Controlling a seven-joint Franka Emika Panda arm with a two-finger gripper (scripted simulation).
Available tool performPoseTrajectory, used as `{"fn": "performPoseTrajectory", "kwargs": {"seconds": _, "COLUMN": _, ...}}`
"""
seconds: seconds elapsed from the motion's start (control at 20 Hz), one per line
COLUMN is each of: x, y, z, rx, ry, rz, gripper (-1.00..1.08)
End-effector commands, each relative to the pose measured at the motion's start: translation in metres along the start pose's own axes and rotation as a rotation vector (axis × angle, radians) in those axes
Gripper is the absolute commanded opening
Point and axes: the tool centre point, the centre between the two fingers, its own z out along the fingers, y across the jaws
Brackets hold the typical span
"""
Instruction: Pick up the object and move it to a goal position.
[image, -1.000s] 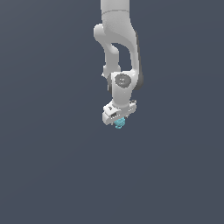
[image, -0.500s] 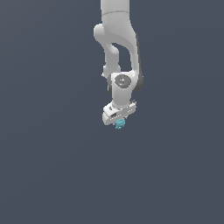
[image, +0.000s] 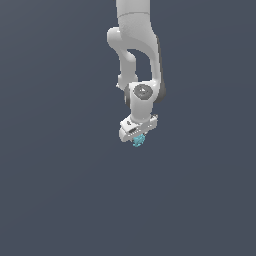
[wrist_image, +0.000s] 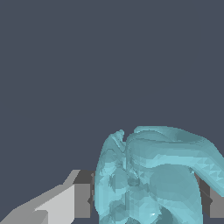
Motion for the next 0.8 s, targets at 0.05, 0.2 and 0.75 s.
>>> {"fn": "performPoseTrajectory", "kwargs": {"seconds": 0.05, "x": 0.002, "y": -0.018, "z": -0.002, "rx": 0.000, "ry": 0.000, "rz": -0.001, "gripper": -1.00}}
{"fn": "performPoseTrajectory", "kwargs": {"seconds": 0.2, "x": 0.005, "y": -0.039, "z": -0.004, "rx": 0.000, "ry": 0.000, "rz": -0.001, "gripper": -1.00}}
{"fn": "performPoseTrajectory", "kwargs": {"seconds": 0.75, "x": 0.021, "y": -0.142, "z": -0.014, "rx": 0.000, "ry": 0.000, "rz": -0.001, "gripper": -1.00}}
